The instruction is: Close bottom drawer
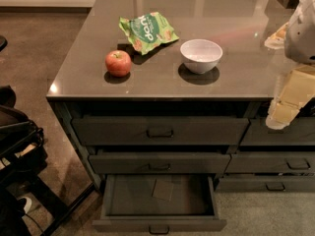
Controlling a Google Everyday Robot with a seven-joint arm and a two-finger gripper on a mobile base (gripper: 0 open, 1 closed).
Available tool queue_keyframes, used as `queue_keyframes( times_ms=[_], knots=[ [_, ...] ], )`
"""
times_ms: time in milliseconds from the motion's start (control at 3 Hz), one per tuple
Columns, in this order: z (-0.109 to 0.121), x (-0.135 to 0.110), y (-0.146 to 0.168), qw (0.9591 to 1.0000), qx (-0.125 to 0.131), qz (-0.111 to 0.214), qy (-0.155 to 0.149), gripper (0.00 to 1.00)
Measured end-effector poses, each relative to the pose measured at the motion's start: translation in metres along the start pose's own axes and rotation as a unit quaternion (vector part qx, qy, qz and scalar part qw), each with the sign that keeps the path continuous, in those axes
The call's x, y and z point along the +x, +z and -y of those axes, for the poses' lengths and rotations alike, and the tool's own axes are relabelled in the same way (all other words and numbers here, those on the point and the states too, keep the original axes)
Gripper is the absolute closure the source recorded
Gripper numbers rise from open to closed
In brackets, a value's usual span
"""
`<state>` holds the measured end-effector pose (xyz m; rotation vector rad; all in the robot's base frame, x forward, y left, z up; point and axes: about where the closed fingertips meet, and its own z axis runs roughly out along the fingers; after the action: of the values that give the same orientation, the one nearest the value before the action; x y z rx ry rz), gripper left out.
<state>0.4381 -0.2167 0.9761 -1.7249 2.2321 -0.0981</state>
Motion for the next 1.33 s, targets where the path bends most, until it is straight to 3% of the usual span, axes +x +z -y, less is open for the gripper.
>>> queue_keyframes(
  times_ms=[333,667,1000,1333],
  knots=[
    [0.000,0.000,0.000,1.0000,0.000,0.000,0.000,0.00],
    [-0.016,0.004,0.014,0.9999,-0.004,0.011,0.001,0.00],
    [-0.057,0.005,0.039,0.9981,-0.006,0.059,0.013,0.00],
    [-0.100,-0.004,0.099,0.9889,-0.036,0.133,0.056,0.00]
  ],
)
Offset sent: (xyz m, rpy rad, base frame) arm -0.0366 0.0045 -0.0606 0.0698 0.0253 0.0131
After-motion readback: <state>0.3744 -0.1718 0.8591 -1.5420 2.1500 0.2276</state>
